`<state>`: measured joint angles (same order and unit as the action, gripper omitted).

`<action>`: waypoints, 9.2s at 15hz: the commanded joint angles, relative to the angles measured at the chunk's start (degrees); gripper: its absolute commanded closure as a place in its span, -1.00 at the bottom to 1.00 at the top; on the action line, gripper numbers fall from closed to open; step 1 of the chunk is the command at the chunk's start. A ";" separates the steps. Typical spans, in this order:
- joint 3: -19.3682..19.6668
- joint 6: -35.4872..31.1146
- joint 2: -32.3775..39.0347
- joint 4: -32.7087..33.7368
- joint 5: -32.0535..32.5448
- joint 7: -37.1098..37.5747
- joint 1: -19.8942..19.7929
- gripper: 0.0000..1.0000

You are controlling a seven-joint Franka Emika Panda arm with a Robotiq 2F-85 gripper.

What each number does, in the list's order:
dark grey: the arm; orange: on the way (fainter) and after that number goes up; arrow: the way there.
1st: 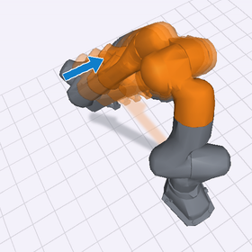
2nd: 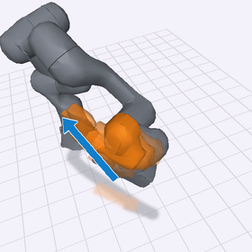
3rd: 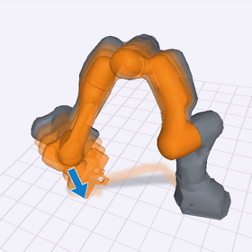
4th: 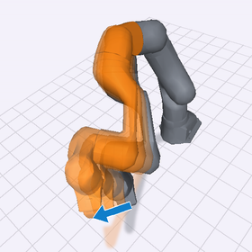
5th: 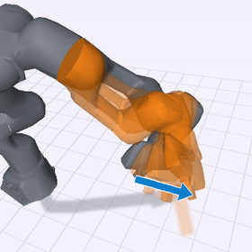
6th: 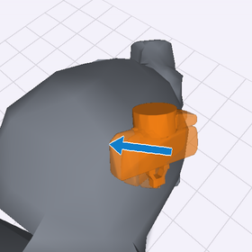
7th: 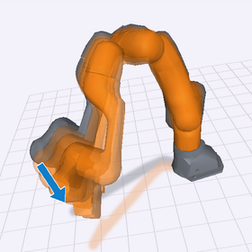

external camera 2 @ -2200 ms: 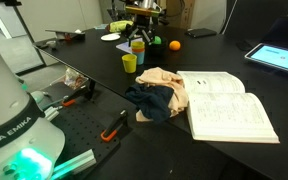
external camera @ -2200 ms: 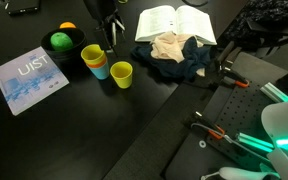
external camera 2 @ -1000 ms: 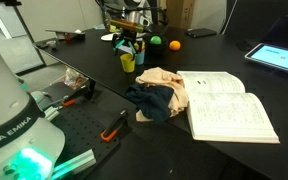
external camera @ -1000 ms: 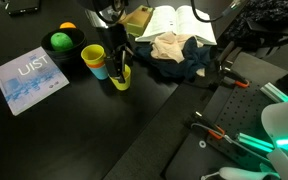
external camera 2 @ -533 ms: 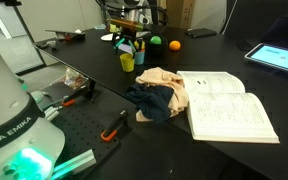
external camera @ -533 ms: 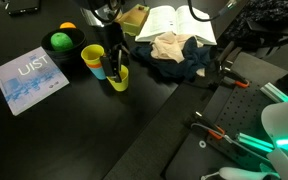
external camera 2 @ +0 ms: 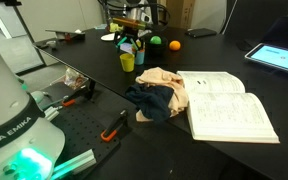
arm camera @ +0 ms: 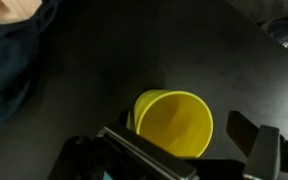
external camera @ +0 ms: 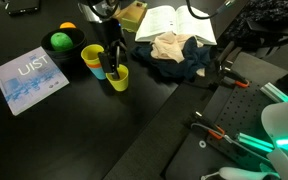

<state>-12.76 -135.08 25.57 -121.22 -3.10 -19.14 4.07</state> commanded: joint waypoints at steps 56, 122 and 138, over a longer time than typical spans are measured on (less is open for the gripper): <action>1.96 20.85 4.26 27.77 12.81 -2.92 4.81 0.88; 2.16 24.55 9.37 30.87 14.31 -4.04 5.72 -1.00; 2.62 27.93 3.60 31.50 14.82 -3.71 5.90 -1.00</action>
<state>-10.19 -108.35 30.74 -89.35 12.09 -22.52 10.04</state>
